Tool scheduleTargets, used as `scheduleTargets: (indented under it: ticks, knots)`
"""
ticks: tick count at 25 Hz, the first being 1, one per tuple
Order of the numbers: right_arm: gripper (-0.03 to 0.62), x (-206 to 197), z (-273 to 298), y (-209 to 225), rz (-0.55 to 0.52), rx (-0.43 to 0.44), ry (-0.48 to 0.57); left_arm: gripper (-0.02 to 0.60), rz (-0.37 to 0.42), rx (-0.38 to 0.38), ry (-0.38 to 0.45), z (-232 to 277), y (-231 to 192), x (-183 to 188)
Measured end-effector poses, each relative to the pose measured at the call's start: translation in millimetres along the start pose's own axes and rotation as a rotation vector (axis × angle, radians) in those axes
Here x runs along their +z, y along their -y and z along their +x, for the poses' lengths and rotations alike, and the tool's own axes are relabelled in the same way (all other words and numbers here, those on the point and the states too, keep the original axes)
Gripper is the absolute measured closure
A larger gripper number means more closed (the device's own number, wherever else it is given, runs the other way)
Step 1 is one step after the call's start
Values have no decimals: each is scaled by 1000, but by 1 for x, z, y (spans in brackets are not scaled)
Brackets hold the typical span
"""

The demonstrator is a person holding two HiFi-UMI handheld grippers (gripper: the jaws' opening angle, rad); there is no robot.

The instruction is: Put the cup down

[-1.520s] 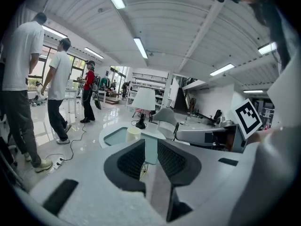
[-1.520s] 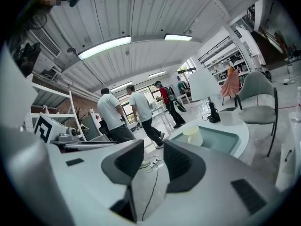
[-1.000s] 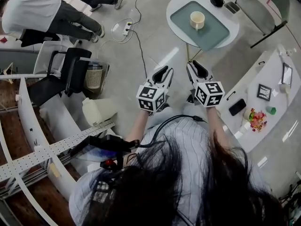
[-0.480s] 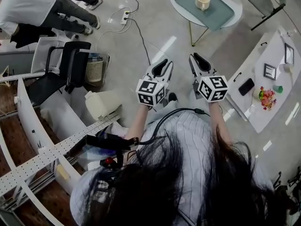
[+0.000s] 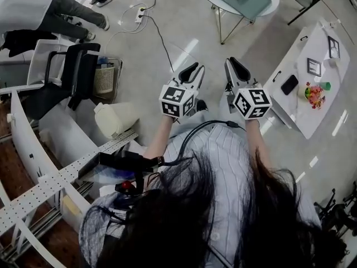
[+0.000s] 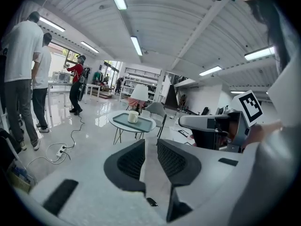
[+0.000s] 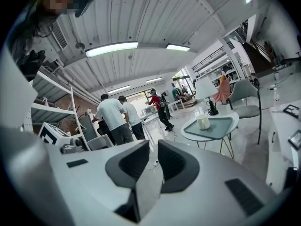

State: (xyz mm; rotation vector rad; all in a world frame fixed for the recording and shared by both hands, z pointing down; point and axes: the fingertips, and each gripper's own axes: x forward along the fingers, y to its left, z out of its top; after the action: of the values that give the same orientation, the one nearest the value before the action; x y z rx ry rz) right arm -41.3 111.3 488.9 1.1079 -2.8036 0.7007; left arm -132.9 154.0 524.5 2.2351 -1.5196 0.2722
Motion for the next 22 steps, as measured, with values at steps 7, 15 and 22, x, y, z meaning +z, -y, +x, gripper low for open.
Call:
scheduleTargets:
  ticks: [7, 15, 22]
  knots:
    - [522, -8, -23, -17, -49, -16, -11, 489, 26, -39, 35, -14, 15, 3]
    - [525, -13, -42, -31, -66, -32, -5, 489, 61, -90, 31, -22, 33, -2]
    - [526, -8, -53, -29, -78, -63, 40, 489, 86, -136, 13, -17, 46, -10]
